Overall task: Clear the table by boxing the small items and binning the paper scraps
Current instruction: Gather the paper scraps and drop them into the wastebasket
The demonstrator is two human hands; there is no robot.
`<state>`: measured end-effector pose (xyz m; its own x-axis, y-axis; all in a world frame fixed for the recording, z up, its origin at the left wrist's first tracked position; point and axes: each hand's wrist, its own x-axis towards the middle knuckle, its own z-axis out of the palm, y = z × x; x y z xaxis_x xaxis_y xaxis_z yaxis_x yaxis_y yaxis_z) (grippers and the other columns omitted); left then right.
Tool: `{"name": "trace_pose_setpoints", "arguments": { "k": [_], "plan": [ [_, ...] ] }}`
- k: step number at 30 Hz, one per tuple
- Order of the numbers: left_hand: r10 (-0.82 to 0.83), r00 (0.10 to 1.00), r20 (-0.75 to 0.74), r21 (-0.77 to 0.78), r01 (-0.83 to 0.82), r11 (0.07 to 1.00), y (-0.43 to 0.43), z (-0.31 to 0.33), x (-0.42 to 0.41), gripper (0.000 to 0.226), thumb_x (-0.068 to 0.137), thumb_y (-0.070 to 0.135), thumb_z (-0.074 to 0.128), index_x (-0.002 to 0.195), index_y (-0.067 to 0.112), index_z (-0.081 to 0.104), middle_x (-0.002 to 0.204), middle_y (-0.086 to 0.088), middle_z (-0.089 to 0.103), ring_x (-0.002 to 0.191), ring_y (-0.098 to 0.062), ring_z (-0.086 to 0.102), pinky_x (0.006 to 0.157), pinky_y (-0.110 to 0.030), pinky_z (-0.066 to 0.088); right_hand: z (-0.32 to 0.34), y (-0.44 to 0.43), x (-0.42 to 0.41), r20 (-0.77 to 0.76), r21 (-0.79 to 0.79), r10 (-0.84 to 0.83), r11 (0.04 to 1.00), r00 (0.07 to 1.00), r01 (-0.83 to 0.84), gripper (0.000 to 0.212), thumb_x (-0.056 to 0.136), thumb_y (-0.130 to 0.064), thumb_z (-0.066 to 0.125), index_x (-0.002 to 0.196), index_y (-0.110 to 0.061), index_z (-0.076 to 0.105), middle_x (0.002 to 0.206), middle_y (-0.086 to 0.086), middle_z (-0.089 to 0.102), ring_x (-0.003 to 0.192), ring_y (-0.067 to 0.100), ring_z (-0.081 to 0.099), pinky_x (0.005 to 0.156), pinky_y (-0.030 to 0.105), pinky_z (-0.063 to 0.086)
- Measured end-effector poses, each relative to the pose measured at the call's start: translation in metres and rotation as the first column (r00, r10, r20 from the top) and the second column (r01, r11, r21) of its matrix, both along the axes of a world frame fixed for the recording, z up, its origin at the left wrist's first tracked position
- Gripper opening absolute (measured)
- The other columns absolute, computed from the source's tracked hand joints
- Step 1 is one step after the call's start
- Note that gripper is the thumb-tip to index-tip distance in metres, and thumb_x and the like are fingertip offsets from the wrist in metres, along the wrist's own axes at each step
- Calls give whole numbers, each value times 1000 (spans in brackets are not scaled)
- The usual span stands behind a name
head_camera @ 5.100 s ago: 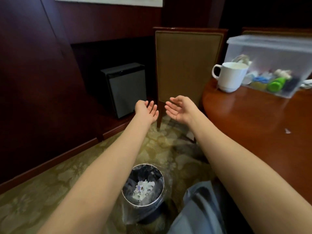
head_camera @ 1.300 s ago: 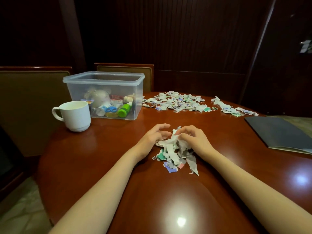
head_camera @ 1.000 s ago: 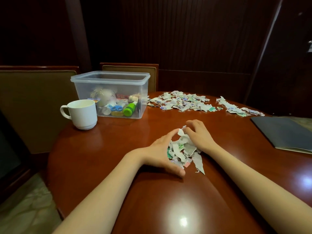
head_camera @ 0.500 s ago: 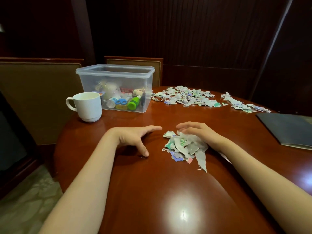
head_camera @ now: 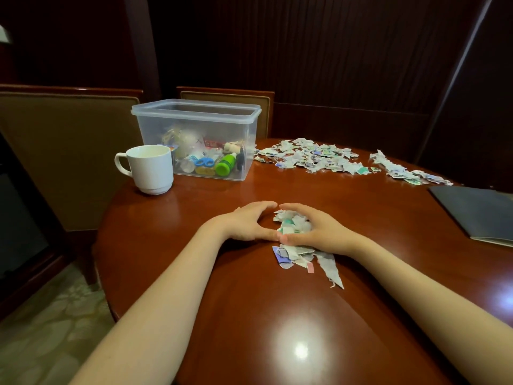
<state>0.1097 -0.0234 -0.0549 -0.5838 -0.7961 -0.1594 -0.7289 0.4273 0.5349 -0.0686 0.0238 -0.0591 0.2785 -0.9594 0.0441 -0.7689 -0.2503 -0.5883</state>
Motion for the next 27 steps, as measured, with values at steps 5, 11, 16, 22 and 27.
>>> {"name": "trace_pose_setpoints", "arguments": {
  "k": [5,11,16,22,27],
  "plan": [
    [84,975,-207,274,-24,961,6,10,-2,85,86,23,64,148,36,7,156,1,19,144,-21,18,115,-36,19,-2,-1,2,75,-185,-41,981,996,55,30,86,-23,66,115,-21,62,107,-12,64,87,-13,55,72,4,37],
    [-18,995,-97,150,33,988,28,5,-29,119,76,47,71,145,31,-25,159,4,-5,146,-26,6,119,-42,10,-7,-9,2,329,-246,-121,946,936,209,14,88,-9,59,94,-20,65,79,1,65,54,3,49,51,19,39],
    [51,992,-115,-4,-52,999,35,-4,-45,135,67,50,77,142,26,-32,159,-7,5,144,-30,13,116,-40,13,-1,-11,2,680,-78,-218,927,700,366,22,94,-4,47,94,-21,61,103,6,61,82,14,59,64,17,49],
    [17,995,-98,-106,-27,994,32,-8,-47,125,63,59,76,149,30,-12,159,-3,6,146,-25,10,118,-43,9,-1,-19,-9,754,101,-410,845,514,526,31,95,-5,39,99,-24,63,123,9,58,112,24,56,95,38,49],
    [-13,997,-80,-137,2,991,25,-10,-53,105,73,61,66,151,26,6,158,1,15,144,-19,19,117,-39,13,1,-16,-15,668,69,-518,758,535,648,34,89,1,39,83,-17,66,105,7,64,82,13,59,70,26,50]
  ]
}}
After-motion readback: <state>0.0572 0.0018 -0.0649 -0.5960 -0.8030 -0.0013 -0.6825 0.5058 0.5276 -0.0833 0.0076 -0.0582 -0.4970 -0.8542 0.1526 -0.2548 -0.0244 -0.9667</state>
